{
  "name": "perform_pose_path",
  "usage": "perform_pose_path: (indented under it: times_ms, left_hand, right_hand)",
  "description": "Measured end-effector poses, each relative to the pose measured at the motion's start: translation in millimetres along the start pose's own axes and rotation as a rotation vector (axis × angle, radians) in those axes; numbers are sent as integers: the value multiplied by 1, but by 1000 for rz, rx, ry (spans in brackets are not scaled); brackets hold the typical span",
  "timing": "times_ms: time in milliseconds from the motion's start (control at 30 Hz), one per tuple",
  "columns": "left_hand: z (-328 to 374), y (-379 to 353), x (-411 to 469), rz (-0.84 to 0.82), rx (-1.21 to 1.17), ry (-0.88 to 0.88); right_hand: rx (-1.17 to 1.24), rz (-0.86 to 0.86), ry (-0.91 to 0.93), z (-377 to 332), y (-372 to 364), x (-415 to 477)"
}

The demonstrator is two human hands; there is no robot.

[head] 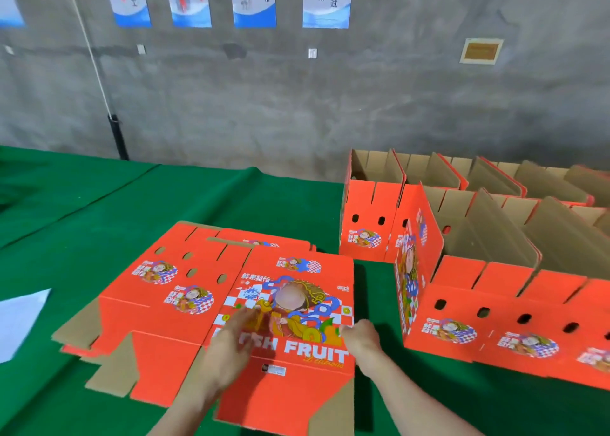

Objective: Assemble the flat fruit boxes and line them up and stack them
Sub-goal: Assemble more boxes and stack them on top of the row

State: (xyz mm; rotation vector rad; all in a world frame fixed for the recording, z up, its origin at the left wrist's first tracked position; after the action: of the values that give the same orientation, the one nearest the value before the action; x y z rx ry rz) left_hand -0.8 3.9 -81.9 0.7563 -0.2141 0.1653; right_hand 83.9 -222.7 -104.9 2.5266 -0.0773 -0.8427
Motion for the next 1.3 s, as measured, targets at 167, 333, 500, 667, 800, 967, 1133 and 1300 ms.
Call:
perform_pose_path:
  times_ms: [167,333,500,667,800,967,1133,1300]
  left_hand:
    - [42,53,7,-210,-7,-183]
    - [99,77,6,-437,598,-518]
    - [166,108,26,-144,672,-680]
    - [225,131,50,-157,740,-731]
    - [278,142,55,-235,623,-754]
    - [331,118,44,-306,492,-834]
    - [362,61,40,-245,333,-859]
    - [399,-15,31,-376,277,-879]
  right_hand:
    - [298,-63,71,-47,38,-21]
    - [261,2,70,-87,90,-44]
    - [207,-117,153,-80,118,-75]
    - [252,-6,144,-67,150,-89]
    - [118,228,545,-55,186,-113]
    - [468,-94,649,-30,229,-136]
    - [585,-87,616,22,279,-132]
    - [524,489,691,68,332,-143]
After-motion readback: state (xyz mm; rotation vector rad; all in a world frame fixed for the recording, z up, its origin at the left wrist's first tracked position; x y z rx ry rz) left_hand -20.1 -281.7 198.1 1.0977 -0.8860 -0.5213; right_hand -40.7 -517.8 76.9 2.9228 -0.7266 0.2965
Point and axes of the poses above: each hand's wrist, its own x-axis towards the middle knuckle, its own y-axis out of the back of the hand, z = x × y, the point moved 2 cm from there along x, towards the middle knuckle, and after that the axes turned 10 degrees about -y, right-handed, at the moved point
